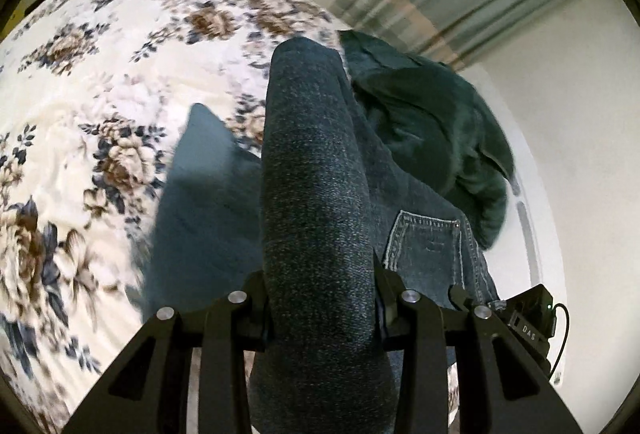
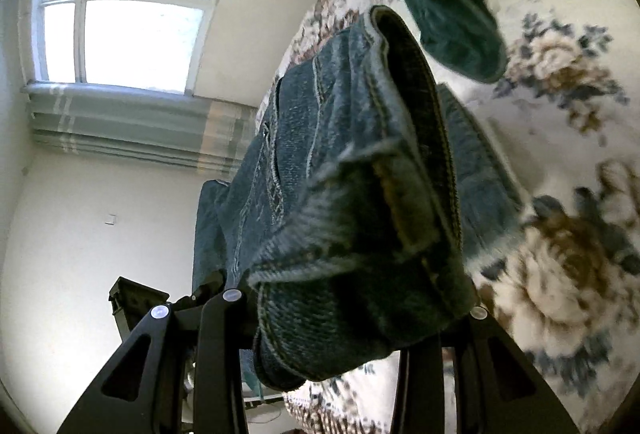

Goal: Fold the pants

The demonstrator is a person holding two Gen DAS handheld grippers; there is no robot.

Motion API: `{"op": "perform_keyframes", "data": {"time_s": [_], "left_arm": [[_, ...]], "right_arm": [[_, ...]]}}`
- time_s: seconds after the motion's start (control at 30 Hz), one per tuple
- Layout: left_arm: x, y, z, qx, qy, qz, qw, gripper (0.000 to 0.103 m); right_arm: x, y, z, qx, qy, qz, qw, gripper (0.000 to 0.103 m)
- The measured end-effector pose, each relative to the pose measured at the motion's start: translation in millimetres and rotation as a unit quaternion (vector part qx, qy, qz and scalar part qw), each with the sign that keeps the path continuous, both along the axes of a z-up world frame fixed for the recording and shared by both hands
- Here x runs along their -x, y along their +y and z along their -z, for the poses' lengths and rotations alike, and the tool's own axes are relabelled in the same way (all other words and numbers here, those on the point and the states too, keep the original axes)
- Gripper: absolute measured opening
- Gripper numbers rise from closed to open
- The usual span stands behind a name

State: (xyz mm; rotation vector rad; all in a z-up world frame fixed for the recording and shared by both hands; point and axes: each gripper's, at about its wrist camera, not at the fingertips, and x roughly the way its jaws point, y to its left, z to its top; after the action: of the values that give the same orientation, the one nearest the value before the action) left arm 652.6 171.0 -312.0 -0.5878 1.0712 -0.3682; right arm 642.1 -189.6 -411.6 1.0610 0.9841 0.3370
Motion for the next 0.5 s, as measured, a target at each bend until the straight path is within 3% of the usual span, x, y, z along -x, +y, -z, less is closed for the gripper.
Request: {"op": "perform_keyframes", "data": {"time_s": [0.1,0.27,0.4,0.5], "left_arm": [[-27,15,40,-0.006,0.022,-0.006,0.9997,0.033],[-38,28,80,-0.015,0.049,-0.014,0.9986,0.033],[-40,30,91,-0.029,0.052,-0.009,0.9982,0.033],[-40,30,94,-0.044,0.058,0.0,0.9974,0.038]], "right_arm": [[-30,18,31,0.0,0.017,-0.008,1.0,0.038],[-50,36,81,0.005,0.043,-0.028,0.999,0.038],[-52,42,97,0.007,0.049,-0.035,0.998,0.039],[-54,41,102,0.011,0.058,-0.04,0.997,0.045]]}}
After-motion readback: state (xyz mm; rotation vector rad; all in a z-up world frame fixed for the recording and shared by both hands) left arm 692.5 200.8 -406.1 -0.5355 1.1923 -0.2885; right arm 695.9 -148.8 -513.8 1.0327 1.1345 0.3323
